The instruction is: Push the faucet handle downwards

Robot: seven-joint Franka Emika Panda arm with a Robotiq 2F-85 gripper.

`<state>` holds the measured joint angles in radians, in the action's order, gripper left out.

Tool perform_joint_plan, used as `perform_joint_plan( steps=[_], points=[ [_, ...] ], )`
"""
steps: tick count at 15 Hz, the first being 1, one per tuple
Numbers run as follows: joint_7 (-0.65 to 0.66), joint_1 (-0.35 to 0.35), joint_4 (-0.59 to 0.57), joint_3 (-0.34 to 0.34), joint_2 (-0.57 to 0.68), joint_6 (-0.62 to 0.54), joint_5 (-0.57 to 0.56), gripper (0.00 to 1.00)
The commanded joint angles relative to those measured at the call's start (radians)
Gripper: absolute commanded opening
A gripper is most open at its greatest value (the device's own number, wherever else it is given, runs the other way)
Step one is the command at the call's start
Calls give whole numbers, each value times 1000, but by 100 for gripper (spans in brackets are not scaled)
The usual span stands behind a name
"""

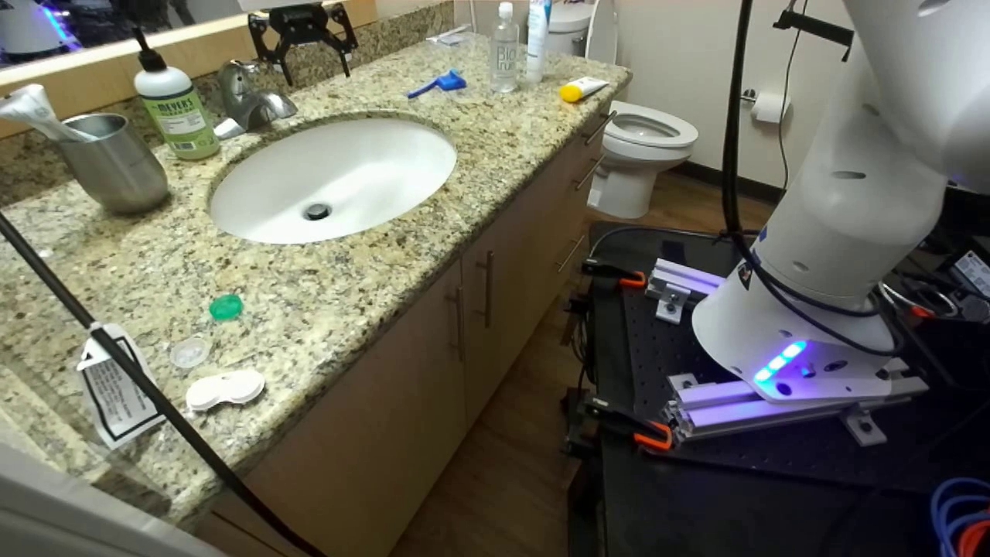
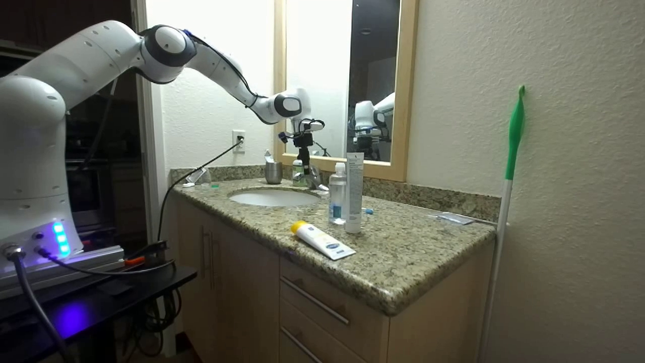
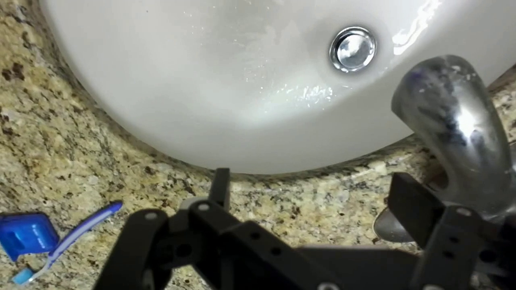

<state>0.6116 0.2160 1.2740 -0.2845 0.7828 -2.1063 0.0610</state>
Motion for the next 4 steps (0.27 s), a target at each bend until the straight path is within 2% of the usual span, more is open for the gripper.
perform_joint_plan(
  steps=[1, 4],
  points=[
    [1, 4, -7, 5, 1, 4, -4, 100],
    [1, -2, -12, 6, -3, 4, -4, 100]
  ],
)
